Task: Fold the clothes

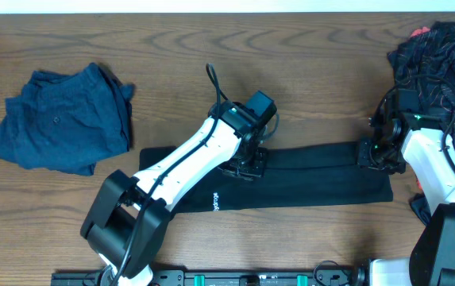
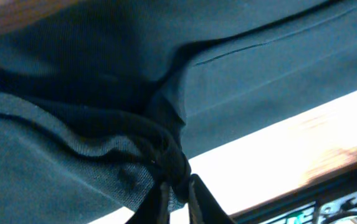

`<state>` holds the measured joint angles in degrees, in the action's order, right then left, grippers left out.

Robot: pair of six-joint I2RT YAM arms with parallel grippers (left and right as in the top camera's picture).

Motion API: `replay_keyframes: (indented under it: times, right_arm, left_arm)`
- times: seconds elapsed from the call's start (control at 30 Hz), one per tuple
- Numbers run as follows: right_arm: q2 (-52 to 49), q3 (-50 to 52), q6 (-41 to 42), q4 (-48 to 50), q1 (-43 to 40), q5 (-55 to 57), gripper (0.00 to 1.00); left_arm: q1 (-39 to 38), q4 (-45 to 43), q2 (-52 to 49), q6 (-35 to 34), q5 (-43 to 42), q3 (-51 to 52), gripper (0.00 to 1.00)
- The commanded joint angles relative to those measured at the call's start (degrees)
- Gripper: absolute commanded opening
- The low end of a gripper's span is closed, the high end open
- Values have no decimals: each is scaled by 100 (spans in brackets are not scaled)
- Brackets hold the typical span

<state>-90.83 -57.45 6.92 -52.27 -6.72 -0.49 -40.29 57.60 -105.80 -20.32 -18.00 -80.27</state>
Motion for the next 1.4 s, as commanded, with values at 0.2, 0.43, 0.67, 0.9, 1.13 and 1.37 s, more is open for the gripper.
replay_keyframes:
  times: [0.2,0.43,0.67,0.9,1.13,1.37]
  right_arm:
    - [76,37,-55,-31,42,-20,31]
    - [76,37,-55,-42,42,-17,33]
    - [76,37,-55,-52,42,-17,33]
    - [76,37,-55,-48,42,-17,33]
    - [76,37,-55,-48,42,-17,33]
    - [76,37,-55,-50,42,-20,34]
  left_arm:
    - [-2,-448,-190,11,415,33,13]
    - [103,-428,-188,87,568,-17,17]
    - [448,-223,13,267,566,-76,23]
    - [874,37,435,243,564,-76,22]
    - [671,120,348,-157,562,157,8]
    - [271,-903,282,-673,555,1019,8]
